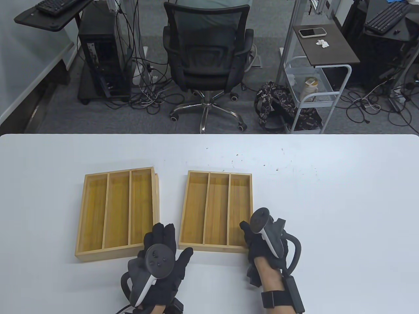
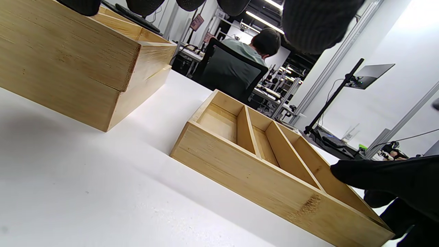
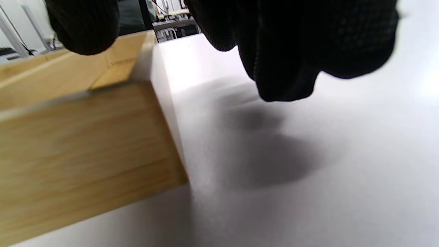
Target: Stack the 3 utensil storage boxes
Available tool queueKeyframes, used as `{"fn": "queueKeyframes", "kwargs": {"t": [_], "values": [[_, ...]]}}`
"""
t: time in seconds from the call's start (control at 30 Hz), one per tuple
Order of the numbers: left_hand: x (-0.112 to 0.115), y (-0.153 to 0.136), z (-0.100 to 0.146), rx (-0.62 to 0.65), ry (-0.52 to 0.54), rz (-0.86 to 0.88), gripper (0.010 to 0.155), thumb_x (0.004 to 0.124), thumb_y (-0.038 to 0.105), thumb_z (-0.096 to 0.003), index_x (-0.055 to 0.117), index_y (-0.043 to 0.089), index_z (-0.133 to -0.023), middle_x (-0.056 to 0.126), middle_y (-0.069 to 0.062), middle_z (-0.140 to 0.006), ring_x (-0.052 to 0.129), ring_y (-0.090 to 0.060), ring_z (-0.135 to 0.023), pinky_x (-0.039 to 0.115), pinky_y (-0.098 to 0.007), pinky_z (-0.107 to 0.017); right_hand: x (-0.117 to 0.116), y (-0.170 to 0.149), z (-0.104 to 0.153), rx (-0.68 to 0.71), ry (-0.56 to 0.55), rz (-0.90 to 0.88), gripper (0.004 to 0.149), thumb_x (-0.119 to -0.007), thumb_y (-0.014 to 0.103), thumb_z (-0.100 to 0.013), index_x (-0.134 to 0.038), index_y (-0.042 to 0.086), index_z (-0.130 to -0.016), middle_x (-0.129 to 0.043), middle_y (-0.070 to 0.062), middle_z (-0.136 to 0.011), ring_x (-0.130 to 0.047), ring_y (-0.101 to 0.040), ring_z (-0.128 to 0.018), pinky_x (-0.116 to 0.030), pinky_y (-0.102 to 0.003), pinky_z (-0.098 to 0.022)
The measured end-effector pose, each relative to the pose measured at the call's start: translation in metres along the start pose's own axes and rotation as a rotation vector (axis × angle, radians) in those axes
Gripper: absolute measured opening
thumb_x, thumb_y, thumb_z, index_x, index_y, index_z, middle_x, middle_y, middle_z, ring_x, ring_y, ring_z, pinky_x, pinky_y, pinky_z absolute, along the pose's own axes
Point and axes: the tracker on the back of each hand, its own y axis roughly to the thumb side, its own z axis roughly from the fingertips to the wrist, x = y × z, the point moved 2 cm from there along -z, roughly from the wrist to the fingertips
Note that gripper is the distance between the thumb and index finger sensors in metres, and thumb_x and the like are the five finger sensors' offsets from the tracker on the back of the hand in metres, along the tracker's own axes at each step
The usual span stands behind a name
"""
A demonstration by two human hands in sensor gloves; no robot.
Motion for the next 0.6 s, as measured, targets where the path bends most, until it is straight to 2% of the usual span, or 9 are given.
{"fn": "queueKeyframes", "kwargs": {"t": [0.17,0.3,0.33,0.43,0.6], "values": [[0.000,-0.001,-0.001,-0.004,-0.027,0.016,0.083,0.064,0.071,-0.0527,0.026,0.040,-0.119,0.022,0.000,-0.130,0.038,-0.034,-0.123,0.048,-0.064,-0.083,-0.012,0.004,-0.010,-0.016,0.058,-0.013,0.075,-0.077,0.066,-0.051,-0.074,0.006,-0.096,-0.089,-0.027,-0.079,-0.100,-0.027,-0.036,-0.089,-0.038,-0.022],[0.001,-0.002,-0.003,-0.009,-0.034,0.018,0.083,0.064,0.071,-0.0527,0.026,0.039,-0.119,0.022,0.000,-0.130,0.038,-0.034,-0.123,0.049,-0.064,-0.083,-0.018,0.015,-0.008,0.036,-0.007,0.035,0.057,-0.080,0.055,-0.052,-0.080,0.009,-0.087,-0.093,-0.017,-0.064,-0.100,-0.021,-0.027,-0.090,-0.034,-0.015],[0.001,-0.002,-0.002,-0.010,-0.036,0.020,0.083,0.064,0.071,-0.0527,0.026,0.039,-0.119,0.022,0.000,-0.130,0.038,-0.034,-0.123,0.048,-0.064,-0.083,-0.021,0.016,-0.008,0.065,-0.001,-0.014,0.052,-0.080,0.050,-0.053,-0.082,0.007,-0.083,-0.094,-0.015,-0.059,-0.100,-0.019,-0.024,-0.090,-0.032,-0.013],[0.001,-0.002,-0.002,-0.010,-0.034,0.017,0.083,0.064,0.071,-0.0527,0.026,0.039,-0.119,0.022,0.000,-0.130,0.038,-0.034,-0.123,0.049,-0.064,-0.083,-0.025,0.012,-0.008,0.084,-0.019,-0.090,0.048,-0.079,0.045,-0.054,-0.081,0.004,-0.080,-0.093,-0.014,-0.052,-0.098,-0.019,-0.019,-0.089,-0.033,-0.009],[0.000,-0.003,-0.003,-0.011,-0.033,0.017,0.083,0.065,0.071,-0.0527,0.027,0.039,-0.119,0.023,0.000,-0.130,0.038,-0.034,-0.123,0.049,-0.064,-0.083,-0.028,0.012,-0.005,0.107,-0.031,-0.102,0.045,-0.077,0.039,-0.056,-0.080,0.000,-0.078,-0.092,-0.015,-0.049,-0.096,-0.020,-0.016,-0.088,-0.033,-0.006]]}}
